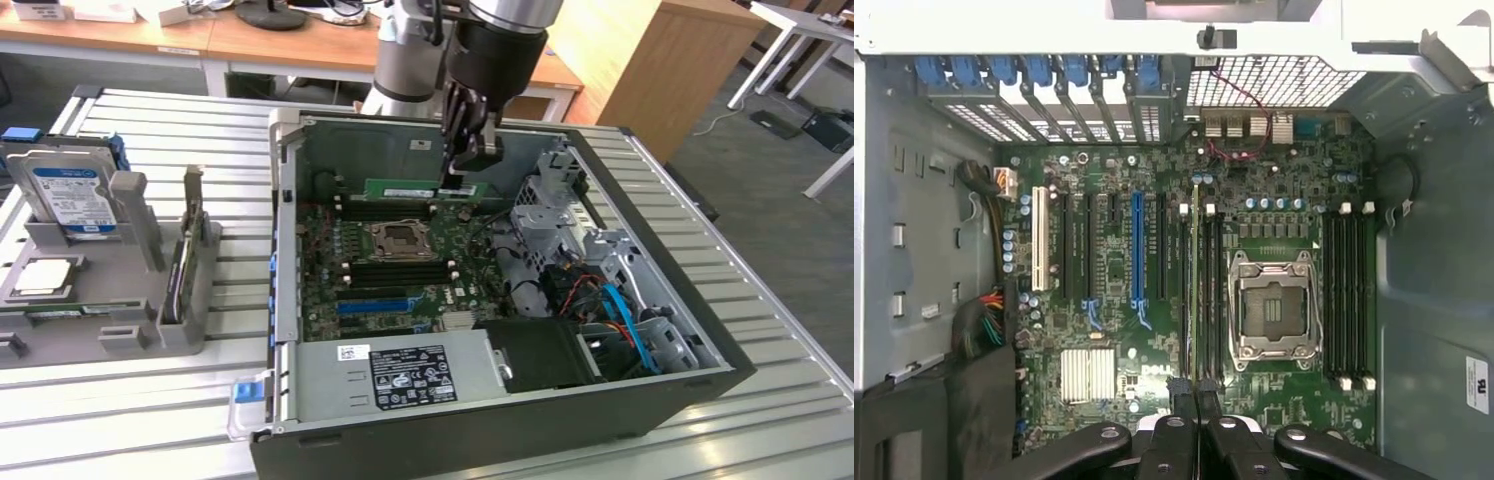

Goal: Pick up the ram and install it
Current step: 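Insert the ram into the slot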

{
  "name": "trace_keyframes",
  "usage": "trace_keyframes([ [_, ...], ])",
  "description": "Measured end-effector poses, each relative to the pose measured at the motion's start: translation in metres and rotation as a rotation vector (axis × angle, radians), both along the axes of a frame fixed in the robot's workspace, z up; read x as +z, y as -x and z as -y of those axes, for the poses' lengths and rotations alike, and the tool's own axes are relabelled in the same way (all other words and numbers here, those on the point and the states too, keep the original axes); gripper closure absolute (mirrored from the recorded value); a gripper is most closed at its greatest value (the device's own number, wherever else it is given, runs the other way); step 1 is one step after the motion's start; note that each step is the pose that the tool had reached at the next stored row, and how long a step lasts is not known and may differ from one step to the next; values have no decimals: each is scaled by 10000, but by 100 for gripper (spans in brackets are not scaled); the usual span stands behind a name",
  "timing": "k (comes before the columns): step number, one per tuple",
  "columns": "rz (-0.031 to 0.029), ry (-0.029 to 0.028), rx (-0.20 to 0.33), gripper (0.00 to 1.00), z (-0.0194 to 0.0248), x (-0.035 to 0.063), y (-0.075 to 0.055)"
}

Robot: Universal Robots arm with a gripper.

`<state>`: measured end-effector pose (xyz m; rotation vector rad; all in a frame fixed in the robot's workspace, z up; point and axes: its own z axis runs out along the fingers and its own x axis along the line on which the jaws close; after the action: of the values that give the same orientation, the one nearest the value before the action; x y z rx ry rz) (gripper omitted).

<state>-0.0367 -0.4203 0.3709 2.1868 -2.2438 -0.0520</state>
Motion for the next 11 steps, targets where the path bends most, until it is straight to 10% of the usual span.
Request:
trace_keyframes([
  [11,1,-1,0,88,0,-149,0],
])
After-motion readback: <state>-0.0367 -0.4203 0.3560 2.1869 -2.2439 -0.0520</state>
